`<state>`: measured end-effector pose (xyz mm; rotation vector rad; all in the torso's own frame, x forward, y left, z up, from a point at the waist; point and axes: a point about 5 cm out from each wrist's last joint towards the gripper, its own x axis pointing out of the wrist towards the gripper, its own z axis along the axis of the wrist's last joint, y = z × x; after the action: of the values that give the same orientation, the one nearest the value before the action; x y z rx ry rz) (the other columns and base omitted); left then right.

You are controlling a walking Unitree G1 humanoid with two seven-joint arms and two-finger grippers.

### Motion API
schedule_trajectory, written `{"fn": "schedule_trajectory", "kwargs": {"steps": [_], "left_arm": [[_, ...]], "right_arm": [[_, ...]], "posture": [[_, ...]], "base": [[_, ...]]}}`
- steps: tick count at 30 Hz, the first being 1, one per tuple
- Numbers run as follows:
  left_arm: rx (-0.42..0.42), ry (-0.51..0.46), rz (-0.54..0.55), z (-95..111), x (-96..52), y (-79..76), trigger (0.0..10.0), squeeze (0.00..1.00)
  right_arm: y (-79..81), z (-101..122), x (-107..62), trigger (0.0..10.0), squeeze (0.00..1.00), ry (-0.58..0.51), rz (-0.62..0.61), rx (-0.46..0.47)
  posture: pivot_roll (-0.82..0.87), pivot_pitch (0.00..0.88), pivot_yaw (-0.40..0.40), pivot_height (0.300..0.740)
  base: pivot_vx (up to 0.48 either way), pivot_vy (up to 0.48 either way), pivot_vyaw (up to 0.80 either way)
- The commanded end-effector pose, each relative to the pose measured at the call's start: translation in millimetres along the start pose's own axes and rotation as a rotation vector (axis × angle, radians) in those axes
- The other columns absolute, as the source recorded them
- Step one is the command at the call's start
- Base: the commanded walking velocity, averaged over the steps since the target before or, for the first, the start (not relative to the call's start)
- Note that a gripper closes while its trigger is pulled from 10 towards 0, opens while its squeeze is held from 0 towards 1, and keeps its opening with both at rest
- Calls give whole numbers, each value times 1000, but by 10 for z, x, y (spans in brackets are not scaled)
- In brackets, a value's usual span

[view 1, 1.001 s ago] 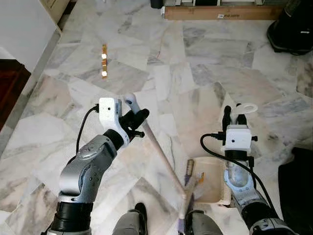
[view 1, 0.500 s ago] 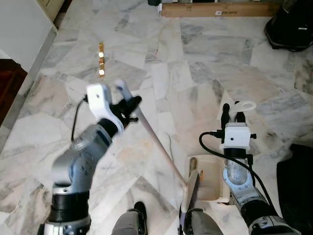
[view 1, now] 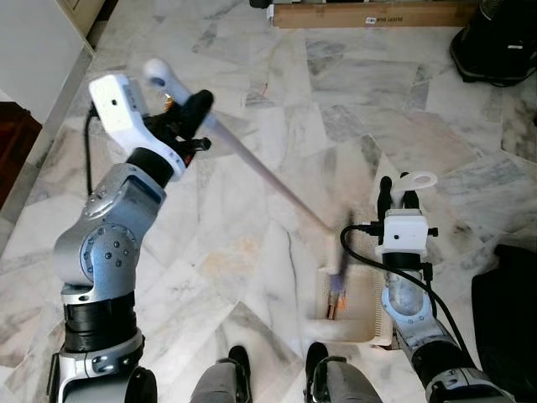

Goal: Sweep floor

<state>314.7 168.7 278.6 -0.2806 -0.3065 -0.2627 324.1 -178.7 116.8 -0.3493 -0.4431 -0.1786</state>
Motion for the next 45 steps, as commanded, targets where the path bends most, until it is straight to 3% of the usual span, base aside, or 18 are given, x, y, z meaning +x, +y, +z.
{"fn": "schedule_trajectory", "kwargs": {"steps": [1, 3, 7, 11, 12, 13, 14, 18, 20, 24, 29, 33, 41, 45], "left_arm": [[160, 53, 48, -95, -72, 119, 10000, 0], [202, 109, 12, -203, -106, 100, 10000, 0], [138, 235, -59, -511, -206, 9, 10000, 0], [43, 273, -82, -661, -254, -80, 10000, 0], [-16, 272, -105, -786, -234, -248, 10000, 0], [-16, 272, -105, -786, -234, -248, 10000, 0], [-54, 262, -127, -856, -190, -404, 10000, 0], [-102, 261, -168, -899, -134, -573, 10000, 0], [-182, 288, -265, -941, -108, -831, 10000, 0], [-247, 291, -337, -905, -121, -999, 10000, 0], [-306, 268, -352, -851, -124, -1047, 10000, 0], [-293, 260, -357, -829, -117, -1038, 10000, 0], [-221, 172, -343, -593, 9, -893, 10000, 0], [-190, 70, -268, -390, 92, -746, 10000, 0]], "right_arm": [[30, -270, -277, 10000, 0, 164, 45, -31], [24, -270, -277, 10000, 0, 163, 47, -33], [9, -270, -278, 10000, 0, 160, 49, -35], [1, -268, -279, 10000, 0, 157, 50, -35], [-15, -262, -272, 10000, 0, 152, 54, -37], [-15, -262, -272, 10000, 0, 152, 54, -37], [-29, -258, -266, 10000, 0, 147, 58, -38], [-45, -257, -265, 10000, 0, 144, 60, -41], [-76, -264, -275, 10000, 0, 145, 57, -45], [-105, -275, -279, 10000, 0, 151, 44, -45], [-109, -299, -283, 10000, 0, 179, 25, -27], [-94, -295, -270, 10000, 0, 184, 19, -17], [-83, -290, -155, 10000, 0, 230, -57, 77], [-81, -279, -101, 10000, 0, 244, -86, 128]], "posture": [[254, 375, 105, 740], [253, 378, 104, 740], [242, 388, 97, 740], [232, 395, 91, 740], [225, 405, 83, 740], [225, 405, 83, 740], [219, 410, 79, 740], [205, 415, 76, 740], [197, 411, 78, 740], [196, 402, 82, 740], [203, 389, 84, 740], [205, 373, 84, 740], [213, 290, 82, 740], [214, 238, 80, 740]], "base": [[0, 0, 0], [0, 0, 0], [0, 0, 0], [0, 0, 0], [0, 0, 0], [0, 0, 0], [0, 0, 0], [0, 0, 0], [0, 0, 0], [0, 0, 0], [0, 0, 0], [0, 0, 0], [0, 0, 0], [0, 0, 0]]}}
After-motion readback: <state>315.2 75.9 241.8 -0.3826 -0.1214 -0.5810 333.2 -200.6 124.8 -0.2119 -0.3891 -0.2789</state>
